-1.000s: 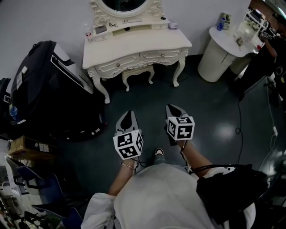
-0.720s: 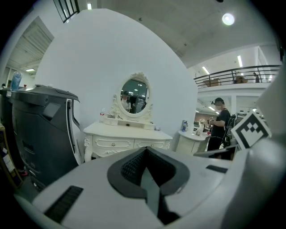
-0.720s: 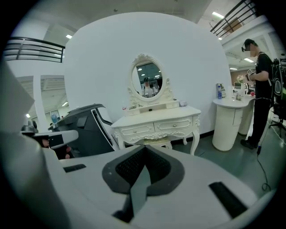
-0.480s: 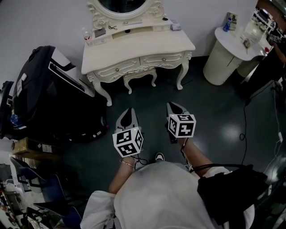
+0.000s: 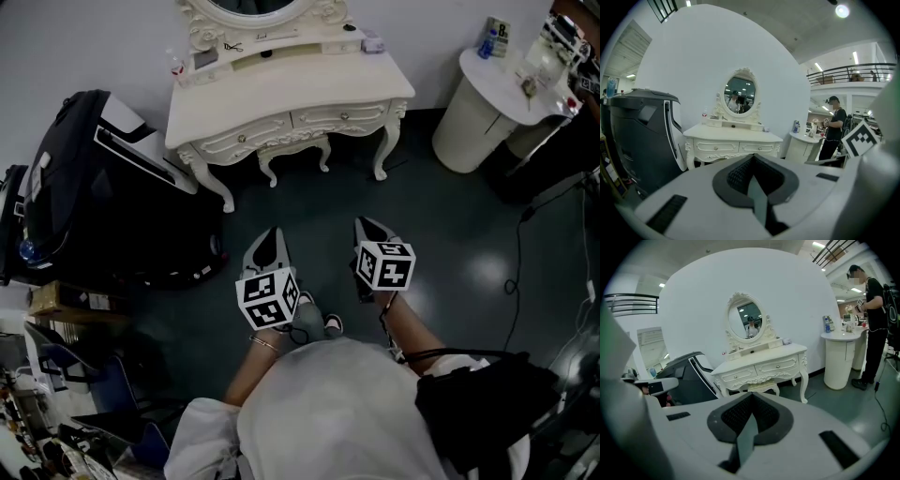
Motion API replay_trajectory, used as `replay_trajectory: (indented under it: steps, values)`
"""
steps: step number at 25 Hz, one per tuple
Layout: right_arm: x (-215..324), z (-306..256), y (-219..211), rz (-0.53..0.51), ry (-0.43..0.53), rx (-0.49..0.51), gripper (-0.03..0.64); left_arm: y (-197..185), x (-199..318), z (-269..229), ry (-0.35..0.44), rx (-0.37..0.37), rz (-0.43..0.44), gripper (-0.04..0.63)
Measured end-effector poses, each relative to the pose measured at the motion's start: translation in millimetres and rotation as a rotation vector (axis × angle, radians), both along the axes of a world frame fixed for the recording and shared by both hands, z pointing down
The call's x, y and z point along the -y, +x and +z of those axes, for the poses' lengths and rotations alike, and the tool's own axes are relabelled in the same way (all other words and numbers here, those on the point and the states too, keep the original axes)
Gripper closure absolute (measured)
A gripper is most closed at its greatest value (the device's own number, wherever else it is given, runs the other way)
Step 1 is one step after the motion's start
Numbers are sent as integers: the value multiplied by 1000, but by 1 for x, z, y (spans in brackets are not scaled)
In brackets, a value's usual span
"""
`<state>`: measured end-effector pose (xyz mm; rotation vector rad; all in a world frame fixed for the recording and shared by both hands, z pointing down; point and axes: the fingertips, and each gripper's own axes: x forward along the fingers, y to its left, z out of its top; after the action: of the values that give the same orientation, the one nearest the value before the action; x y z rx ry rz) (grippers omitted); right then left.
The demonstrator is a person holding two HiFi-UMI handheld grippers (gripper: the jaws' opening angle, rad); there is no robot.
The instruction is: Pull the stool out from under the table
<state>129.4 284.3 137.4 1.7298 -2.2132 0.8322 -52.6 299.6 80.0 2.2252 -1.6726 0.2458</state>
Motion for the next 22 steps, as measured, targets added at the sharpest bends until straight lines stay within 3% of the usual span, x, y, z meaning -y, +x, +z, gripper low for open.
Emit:
replay_trajectory:
  steps: [8,22]
  values:
    - [31,10,9,21,-6,-6,618,1,42,7,7,0,12,588]
    - [161,-19,-8,-8,28,-56,618,-10,173,-9,40,-47,14,589]
